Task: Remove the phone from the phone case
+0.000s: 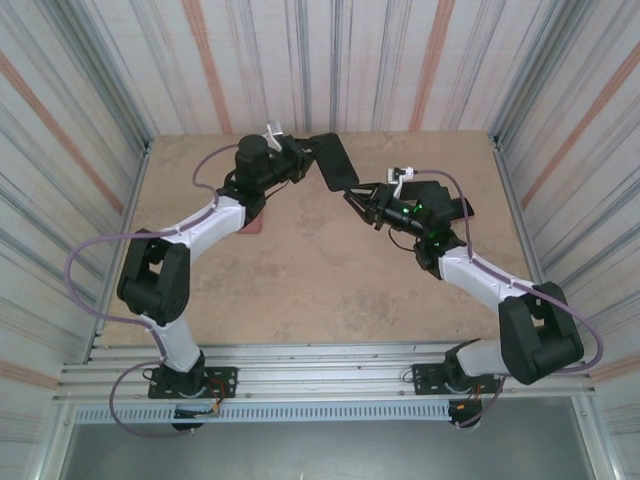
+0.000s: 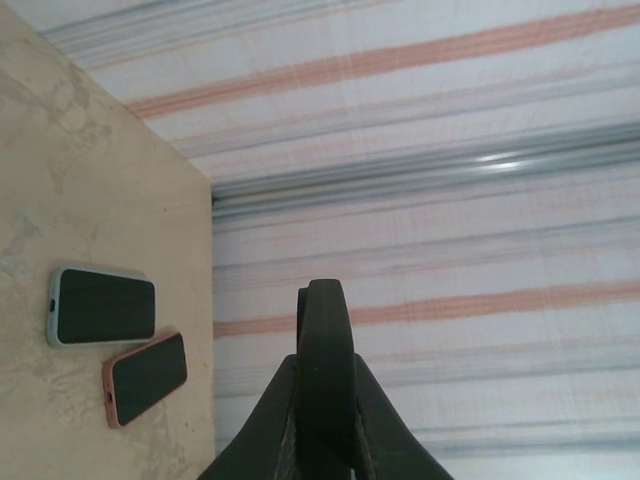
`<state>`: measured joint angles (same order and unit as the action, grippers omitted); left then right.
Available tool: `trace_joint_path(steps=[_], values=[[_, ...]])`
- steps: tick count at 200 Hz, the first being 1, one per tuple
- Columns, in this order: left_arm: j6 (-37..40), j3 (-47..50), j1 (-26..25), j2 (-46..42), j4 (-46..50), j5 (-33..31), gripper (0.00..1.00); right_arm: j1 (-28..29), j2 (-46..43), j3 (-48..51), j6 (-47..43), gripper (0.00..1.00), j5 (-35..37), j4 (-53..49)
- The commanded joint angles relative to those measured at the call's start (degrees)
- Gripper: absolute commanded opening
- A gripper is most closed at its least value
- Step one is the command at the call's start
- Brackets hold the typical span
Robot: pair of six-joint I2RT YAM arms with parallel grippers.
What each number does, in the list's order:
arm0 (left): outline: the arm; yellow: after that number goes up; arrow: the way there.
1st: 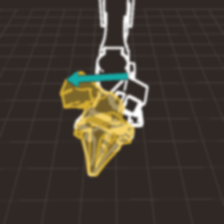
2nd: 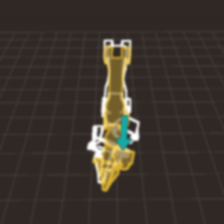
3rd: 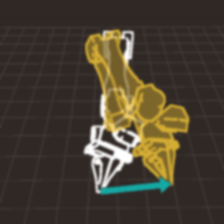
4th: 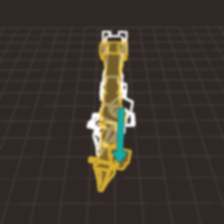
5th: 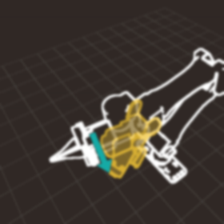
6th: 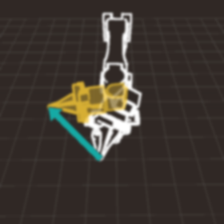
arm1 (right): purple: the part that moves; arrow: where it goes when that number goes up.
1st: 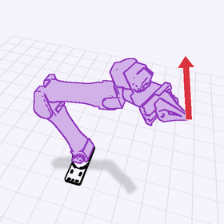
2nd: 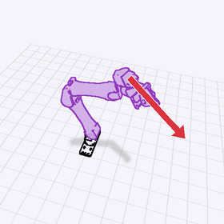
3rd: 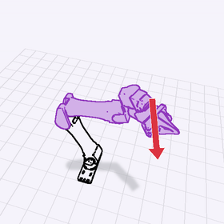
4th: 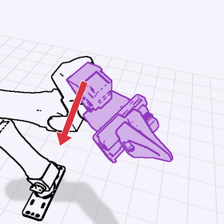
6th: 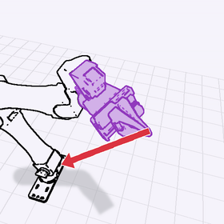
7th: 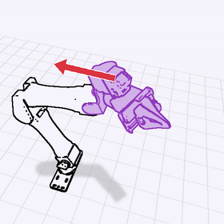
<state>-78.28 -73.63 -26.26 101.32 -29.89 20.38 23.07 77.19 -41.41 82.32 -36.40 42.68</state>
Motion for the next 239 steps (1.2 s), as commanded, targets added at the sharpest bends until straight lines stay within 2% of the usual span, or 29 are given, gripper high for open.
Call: trace_joint_path(steps=[1,44,135,158,186,239], values=[[-1.75,0.40,-1.61,-4.63,-2.44,-6.31,0.00,0.91,-1.28,-0.02,-3.99,0.33,2.34,-1.55],[-3.87,1.25,-3.69,-5.93,-2.64,-10.64,0.00,1.89,0.16,-0.56,-3.75,0.29,2.90,0.21],[-5.96,1.58,-5.98,-7.66,-1.59,-13.51,0.00,1.45,0.48,-1.30,-4.47,0.16,3.67,1.65],[-6.59,1.69,-6.61,-9.12,0.58,-15.55,0.00,1.45,-0.53,-1.78,-8.25,0.13,3.35,-1.53],[-9.69,2.39,-7.23,-10.30,0.64,-16.84,0.00,1.48,-2.51,-3.67,-17.59,0.09,3.16,-11.05],[-14.29,2.26,-8.44,-11.32,0.03,-16.38,0.00,0.86,-3.47,-4.53,-23.52,0.06,3.27,-17.14]])
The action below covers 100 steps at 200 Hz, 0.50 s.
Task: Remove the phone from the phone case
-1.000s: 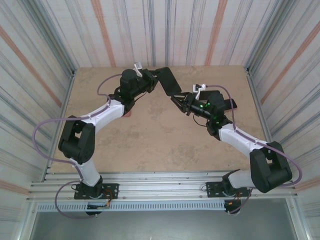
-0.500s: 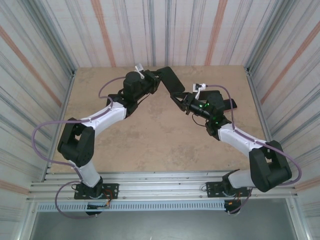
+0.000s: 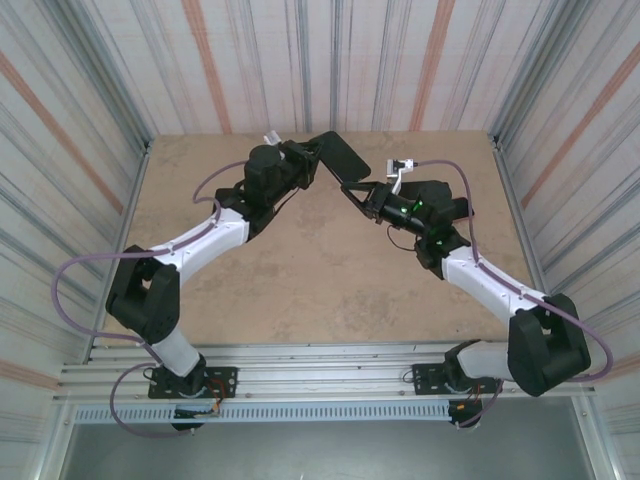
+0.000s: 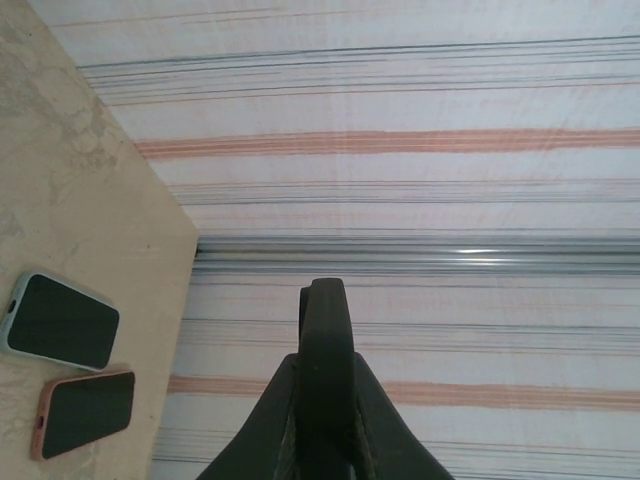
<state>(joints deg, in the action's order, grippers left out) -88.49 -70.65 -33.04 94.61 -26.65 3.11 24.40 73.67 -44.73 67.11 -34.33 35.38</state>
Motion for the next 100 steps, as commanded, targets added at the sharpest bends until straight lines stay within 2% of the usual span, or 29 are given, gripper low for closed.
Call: trace_joint_path(steps=[1,72,100], values=[[-4.11,-0.76,-1.67,-4.61,-3.26,0.91,0.00,-0.49,0.02,-1.22,-8.48,0.06,1.24,-9.99],[-6.52,-1.41,-2.86,-5.05,-3.59,1.82,0.00,-1.62,-0.87,-2.26,-13.01,0.04,2.37,-15.23],[-5.53,-2.25,-3.00,-4.83,-3.59,2.62,0.00,-2.19,-0.88,-1.68,-11.35,0.04,2.38,-14.27]])
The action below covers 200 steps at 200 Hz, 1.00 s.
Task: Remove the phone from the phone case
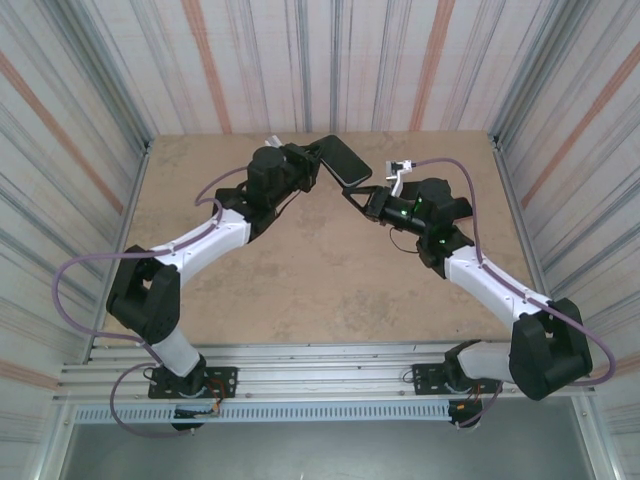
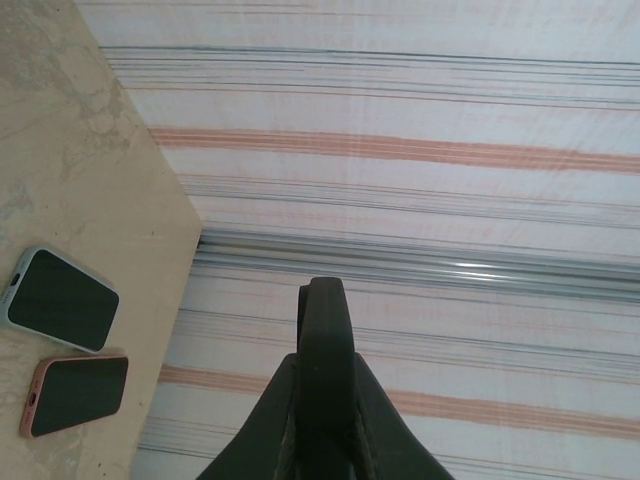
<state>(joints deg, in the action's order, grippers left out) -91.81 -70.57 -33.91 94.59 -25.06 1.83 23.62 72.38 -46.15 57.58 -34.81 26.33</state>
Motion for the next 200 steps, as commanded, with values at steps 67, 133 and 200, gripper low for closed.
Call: trace_joint_path(steps=[67,133,200], values=[[6.41,-3.14,0.49,-4.75,-3.90,8.81,0.00,-3.37,-0.49,0.86,1.83,0.18,0.50,-0.66],[13.33,-5.19,4.47,-4.16,-3.16,16.94,0.00,-6.70,-3.01,0.42,1.39,0.28,-3.62,-2.10],[27.55,-8.49,9.38,-2.49,-6.89,30.82,0.00,-10.43,-0.17,-8.11,-21.10,0.39,-19.39,-16.68]])
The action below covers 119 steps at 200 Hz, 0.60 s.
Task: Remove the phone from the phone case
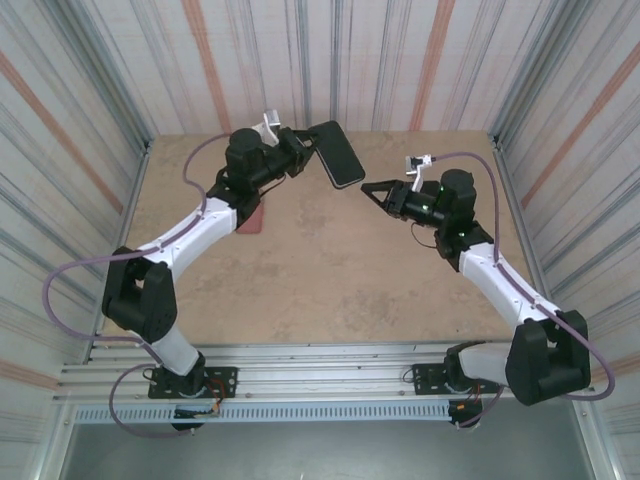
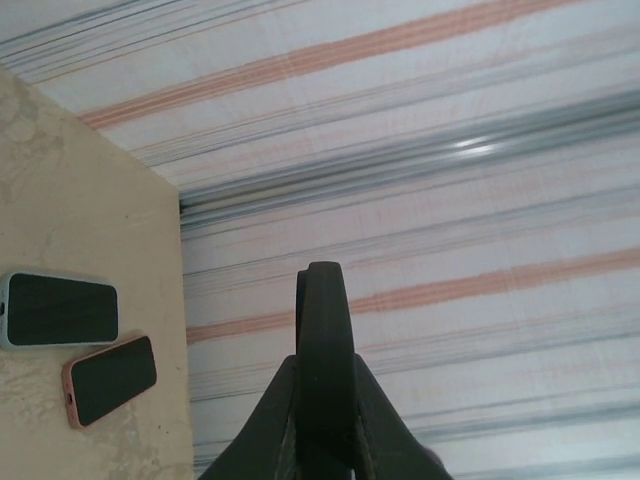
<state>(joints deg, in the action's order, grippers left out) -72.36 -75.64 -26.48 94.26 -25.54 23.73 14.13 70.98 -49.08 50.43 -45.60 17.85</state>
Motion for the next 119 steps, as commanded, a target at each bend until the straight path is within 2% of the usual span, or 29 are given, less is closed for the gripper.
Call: trace_joint_path(steps=[1,58,102,119], values=[[8.28,-3.49,2.00,-2.11,-6.61,9.21,0.00,-0.95,1.29,-5.39,-14.44,0.40,-8.87,-8.50],[20.48,-6.97,3.98,0.31,-12.93,24.05,0.00,-0.86,7.40,-15.89,-42.59,0.40,-18.80,-26.15],[28.10,-9.83,4.24,0.36,-12.46,32.38,0.00,-0.17,12.12,-22.56,-52.07,0.35,-25.36,-30.88],[31.57,-9.80,4.24,-0.27,-12.50,34.29,0.00,0.81,13.59,-25.13,-58.29,0.34,-27.20,-35.78]])
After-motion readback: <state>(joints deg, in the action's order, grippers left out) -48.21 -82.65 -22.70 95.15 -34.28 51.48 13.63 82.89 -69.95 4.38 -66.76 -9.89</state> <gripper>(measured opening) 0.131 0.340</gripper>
